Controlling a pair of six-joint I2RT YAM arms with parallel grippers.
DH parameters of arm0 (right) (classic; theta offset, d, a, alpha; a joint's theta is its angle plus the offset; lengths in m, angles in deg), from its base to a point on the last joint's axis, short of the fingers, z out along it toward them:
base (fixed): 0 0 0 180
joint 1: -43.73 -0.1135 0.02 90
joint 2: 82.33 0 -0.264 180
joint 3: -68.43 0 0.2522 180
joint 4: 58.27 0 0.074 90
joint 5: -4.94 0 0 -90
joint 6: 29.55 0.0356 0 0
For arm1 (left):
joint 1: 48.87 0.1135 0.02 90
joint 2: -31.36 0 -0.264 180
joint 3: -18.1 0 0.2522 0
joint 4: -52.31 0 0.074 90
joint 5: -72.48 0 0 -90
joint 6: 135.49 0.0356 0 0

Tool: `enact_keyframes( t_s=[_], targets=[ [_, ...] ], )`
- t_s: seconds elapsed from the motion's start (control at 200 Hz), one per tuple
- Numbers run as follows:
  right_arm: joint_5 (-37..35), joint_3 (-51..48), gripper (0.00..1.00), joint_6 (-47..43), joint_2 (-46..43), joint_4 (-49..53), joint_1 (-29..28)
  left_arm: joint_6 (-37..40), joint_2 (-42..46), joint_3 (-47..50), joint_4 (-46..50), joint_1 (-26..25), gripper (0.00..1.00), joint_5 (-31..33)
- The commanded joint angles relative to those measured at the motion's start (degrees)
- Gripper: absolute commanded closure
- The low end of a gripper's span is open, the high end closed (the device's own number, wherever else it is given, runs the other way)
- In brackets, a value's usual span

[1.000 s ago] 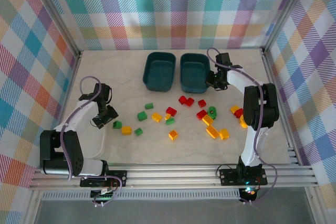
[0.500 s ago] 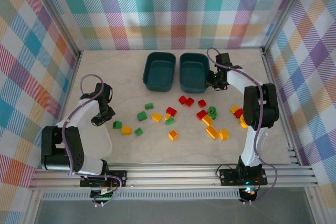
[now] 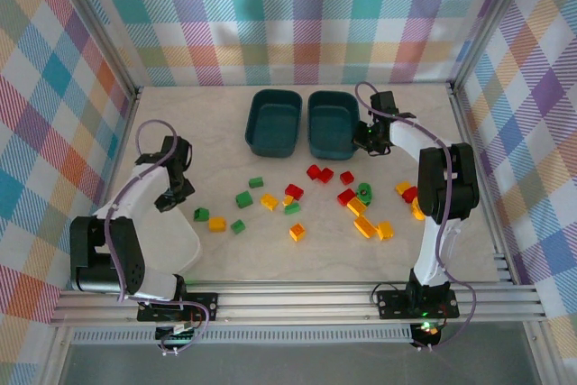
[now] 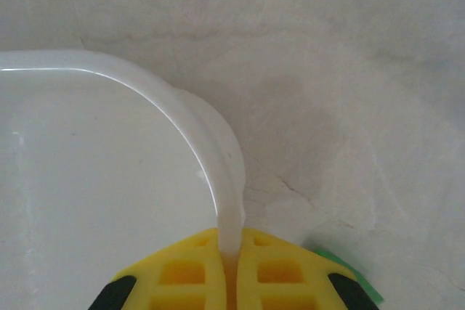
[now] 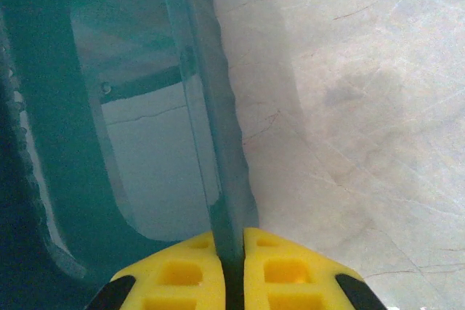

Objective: Sort the legos into containers by color

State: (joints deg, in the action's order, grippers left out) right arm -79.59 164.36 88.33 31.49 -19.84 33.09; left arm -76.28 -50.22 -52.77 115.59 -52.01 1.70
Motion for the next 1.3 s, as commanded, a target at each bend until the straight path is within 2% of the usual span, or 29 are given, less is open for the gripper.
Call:
enact_keyframes(
  t_s=[0.0, 0.1, 0.2, 0.24, 0.42, 0.62, 0.8, 0.835, 0.865, 0.905, 0.915, 0.93, 1.04, 1.115, 1.2, 1.26, 1.295],
  targets=[
    [1.29, -0.79, 0.98, 0.29, -0.23, -0.20, -0.35, 3.64, 2.51, -7.70, 5.41, -2.25, 1.00, 4.31],
    [1.63, -0.35, 0.98, 0.57, 0.30, -0.19, -0.34, 7.88, 0.63, -13.78, 5.32, -2.54, 1.00, 3.86],
    [1.90, 0.14, 0.98, 0.60, 0.53, 0.01, -0.31, 13.71, -4.31, -20.51, 2.64, -2.54, 1.00, -3.15],
    [1.86, 0.23, 0.98, 0.58, 0.48, 0.15, -0.35, 15.92, -7.25, -23.68, 1.73, -2.51, 1.00, -7.06],
    [1.90, 0.93, 0.98, 1.03, 0.44, 0.70, -0.40, 20.75, -24.06, -39.49, -0.56, -3.18, 1.00, -14.89],
    [1.11, 2.14, 0.98, 1.91, 1.49, 2.14, -0.62, 23.93, -42.87, -59.96, 2.44, -6.01, 1.00, -16.04],
    [0.57, 1.86, 0.97, 2.42, 1.58, 2.55, -0.74, 24.65, -55.35, -76.71, 6.47, -8.05, 1.00, -17.20],
    [0.59, 1.89, 0.97, 2.48, 1.58, 2.51, -0.79, 24.72, -57.21, -79.74, 7.28, -8.41, 0.92, -17.22],
    [0.46, 1.79, 0.97, 2.51, 1.59, 2.66, -0.79, 24.68, -58.34, -81.89, 7.97, -8.59, 0.79, -17.04],
    [0.32, 1.86, 0.96, 2.60, 1.58, 2.88, -0.92, 24.44, -59.18, -83.72, 8.55, -8.64, 0.52, -17.07],
    [0.32, 1.85, 0.96, 2.59, 1.58, 2.92, -0.96, 24.23, -59.25, -84.06, 8.75, -8.64, 0.43, -16.97],
    [0.26, 1.95, 0.96, 2.63, 1.50, 2.94, -0.97, 24.01, -59.23, -84.30, 8.95, -8.64, 0.35, -16.78],
    [-0.04, 1.94, 0.95, 2.62, 1.24, 3.33, -1.28, 23.24, -55.10, -82.32, 9.40, -8.64, 0.07, -15.66],
    [-0.20, 2.18, 0.95, 2.48, 1.14, 3.71, -1.41, 22.26, -48.62, -76.47, 8.03, -8.47, 0.01, -13.94],
    [-0.42, 2.31, 0.95, 2.03, 0.93, 4.24, -1.49, 19.65, -37.49, -62.33, 2.18, -7.85, 0.01, -11.02],
    [-0.47, 2.21, 0.95, 1.83, 0.62, 4.34, -1.50, 17.08, -30.14, -51.66, -1.66, -6.51, 0.06, -9.60],
    [-0.47, 2.12, 0.95, 1.59, 0.46, 4.42, -1.60, 15.49, -26.71, -46.11, -3.23, -5.48, 0.13, -8.95]
  ],
)
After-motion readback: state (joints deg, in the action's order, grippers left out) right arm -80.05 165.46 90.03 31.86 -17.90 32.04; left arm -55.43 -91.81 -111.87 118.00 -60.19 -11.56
